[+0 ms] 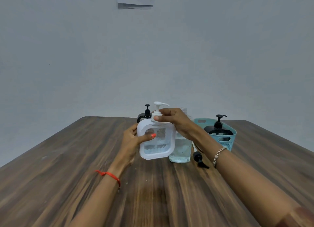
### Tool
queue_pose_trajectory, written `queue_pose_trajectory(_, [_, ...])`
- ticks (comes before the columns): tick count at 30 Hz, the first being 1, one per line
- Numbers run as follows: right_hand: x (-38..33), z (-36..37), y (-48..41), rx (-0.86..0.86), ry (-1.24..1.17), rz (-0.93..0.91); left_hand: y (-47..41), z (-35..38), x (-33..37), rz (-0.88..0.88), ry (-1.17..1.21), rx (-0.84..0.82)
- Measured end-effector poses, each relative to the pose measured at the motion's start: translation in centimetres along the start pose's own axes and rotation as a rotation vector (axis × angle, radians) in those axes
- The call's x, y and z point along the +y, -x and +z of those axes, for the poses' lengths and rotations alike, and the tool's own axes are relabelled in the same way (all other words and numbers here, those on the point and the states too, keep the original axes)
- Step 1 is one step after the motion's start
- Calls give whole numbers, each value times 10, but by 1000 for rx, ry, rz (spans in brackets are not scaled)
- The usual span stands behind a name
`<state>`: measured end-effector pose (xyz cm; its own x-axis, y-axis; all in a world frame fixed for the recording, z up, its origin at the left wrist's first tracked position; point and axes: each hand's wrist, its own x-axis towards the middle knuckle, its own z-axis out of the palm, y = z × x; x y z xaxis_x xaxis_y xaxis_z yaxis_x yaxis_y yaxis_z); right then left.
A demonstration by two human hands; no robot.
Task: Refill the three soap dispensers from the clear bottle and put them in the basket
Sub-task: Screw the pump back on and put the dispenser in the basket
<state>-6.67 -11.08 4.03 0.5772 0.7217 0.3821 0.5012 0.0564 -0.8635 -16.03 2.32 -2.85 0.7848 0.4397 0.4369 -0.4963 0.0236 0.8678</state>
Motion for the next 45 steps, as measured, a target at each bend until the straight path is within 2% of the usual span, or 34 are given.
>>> queue_pose_trajectory(2, [-1, 1, -2, 51, 16, 20, -1, -1, 0, 1, -17, 0])
queue_pose_trajectory(6, [2, 16, -4, 293, 163, 49, -1, 1, -2, 4, -48, 28])
queue_pose_trajectory(8, [1, 19, -5, 269, 188, 51, 0, 0, -3, 3, -41, 35])
queue_pose_trajectory(12, [-6, 10, -3, 95, 78, 75, 1, -1, -1, -6, -28, 31])
queue_pose_trajectory(20, [-8, 25, 2, 331, 154, 84, 7, 4, -2, -2, -32, 86])
queue_pose_trajectory(29, [1, 38, 2, 536, 416, 27, 13, 13, -2, -9, -73, 139])
queue_pose_trajectory(31, [-2, 32, 7, 462, 397, 12, 14, 13, -1, -12, -91, 135])
queue_pose_trajectory(35, [-18, 1, 26, 139, 284, 38, 16, 16, 5, -21, -90, 103])
queue_pose_trajectory(38, [-19, -27, 37, -49, 323, 105, 17, 25, 8, -33, -64, 72])
queue_pose_trajectory(45, [-16, -76, 64, 2, 269, 87, 21, 70, 11, 8, -85, -25])
